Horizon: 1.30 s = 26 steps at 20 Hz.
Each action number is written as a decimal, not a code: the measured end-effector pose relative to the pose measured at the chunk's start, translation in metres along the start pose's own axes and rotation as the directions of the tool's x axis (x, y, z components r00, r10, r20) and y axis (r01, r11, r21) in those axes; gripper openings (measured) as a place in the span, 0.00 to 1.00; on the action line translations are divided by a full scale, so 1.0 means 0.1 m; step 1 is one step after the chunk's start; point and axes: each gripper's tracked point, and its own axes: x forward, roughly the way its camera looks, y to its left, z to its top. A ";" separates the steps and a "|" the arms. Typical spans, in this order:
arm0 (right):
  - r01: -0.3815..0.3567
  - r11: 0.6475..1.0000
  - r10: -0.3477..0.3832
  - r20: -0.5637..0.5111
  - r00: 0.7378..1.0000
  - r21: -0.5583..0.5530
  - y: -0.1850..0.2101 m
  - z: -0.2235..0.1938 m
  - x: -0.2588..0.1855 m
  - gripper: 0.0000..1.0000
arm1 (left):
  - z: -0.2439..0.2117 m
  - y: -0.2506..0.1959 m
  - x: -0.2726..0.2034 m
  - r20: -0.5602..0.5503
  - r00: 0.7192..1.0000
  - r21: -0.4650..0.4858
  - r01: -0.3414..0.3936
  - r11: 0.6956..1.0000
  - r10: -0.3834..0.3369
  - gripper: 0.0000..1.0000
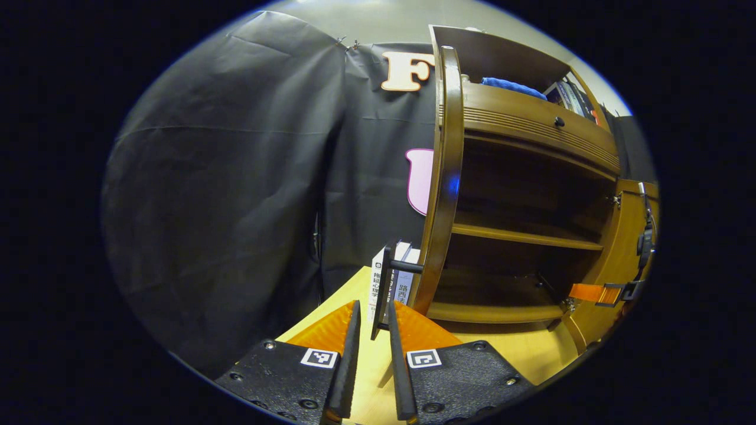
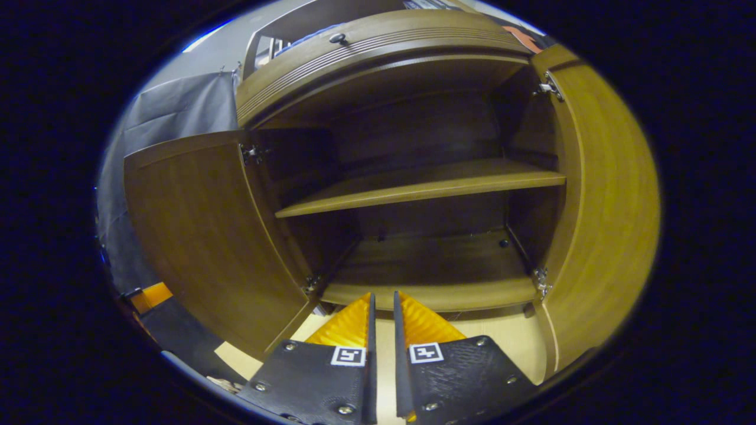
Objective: Open the right door of the double-door shoe cabinet with the right hand, and open the left door with the left hand.
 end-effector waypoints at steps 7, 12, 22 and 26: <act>-0.005 1.000 0.005 -0.006 1.000 0.016 -0.10 -0.07 -0.06 0.13 | -0.02 0.08 -0.05 0.000 0.998 -0.033 -0.066 0.997 0.066 0.29; 0.001 1.000 -0.001 -0.011 1.000 0.029 -0.23 -0.11 -0.13 0.13 | -0.03 0.09 -0.08 0.002 0.992 -0.103 -0.122 0.987 0.123 0.29; 0.047 0.997 -0.046 -0.017 0.999 0.054 -0.73 -0.17 -0.39 0.13 | -0.05 -0.35 -0.26 0.012 0.992 -0.096 -0.122 0.988 0.124 0.29; 0.074 0.995 -0.073 -0.015 0.997 0.071 -0.95 -0.16 -0.54 0.13 | 0.11 -0.78 -0.29 0.042 0.998 -0.037 -0.048 0.998 0.050 0.29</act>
